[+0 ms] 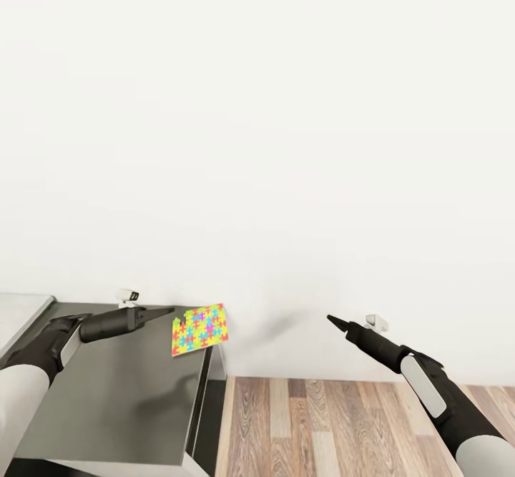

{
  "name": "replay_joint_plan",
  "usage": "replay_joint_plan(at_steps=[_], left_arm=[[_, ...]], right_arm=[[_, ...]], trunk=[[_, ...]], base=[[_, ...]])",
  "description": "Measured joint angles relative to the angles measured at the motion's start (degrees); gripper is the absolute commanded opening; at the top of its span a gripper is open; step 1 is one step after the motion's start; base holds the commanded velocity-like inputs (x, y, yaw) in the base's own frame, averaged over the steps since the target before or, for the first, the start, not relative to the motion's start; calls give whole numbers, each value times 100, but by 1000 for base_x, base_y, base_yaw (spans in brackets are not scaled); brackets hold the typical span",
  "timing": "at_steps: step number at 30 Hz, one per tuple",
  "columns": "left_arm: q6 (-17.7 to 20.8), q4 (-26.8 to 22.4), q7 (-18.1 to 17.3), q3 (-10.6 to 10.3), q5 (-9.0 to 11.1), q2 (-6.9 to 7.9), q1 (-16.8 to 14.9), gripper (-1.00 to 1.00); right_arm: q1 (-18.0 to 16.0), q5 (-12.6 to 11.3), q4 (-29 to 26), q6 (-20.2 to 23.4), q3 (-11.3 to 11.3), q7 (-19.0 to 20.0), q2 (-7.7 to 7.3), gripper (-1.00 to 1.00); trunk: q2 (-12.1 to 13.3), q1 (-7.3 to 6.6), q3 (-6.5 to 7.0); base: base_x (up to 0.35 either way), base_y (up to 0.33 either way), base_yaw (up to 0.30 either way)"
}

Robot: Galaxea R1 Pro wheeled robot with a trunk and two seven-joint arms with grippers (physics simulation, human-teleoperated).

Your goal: Put all the toys in the child's room - the three board games (two on the bed and one on the table), the two jigsaw puzzles on the table, and the tennis ball on the table - inside the toy box on the table in the child's room.

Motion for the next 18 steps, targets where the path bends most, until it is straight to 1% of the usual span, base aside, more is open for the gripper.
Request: replay_joint_plan(at_steps=[18], left_arm=[[0,0,0,-5,0,-3,0,100]], right_arm=[[0,-3,-4,0,5,0,7,100]], trunk=[[0,0,167]], base=[[0,0,0]])
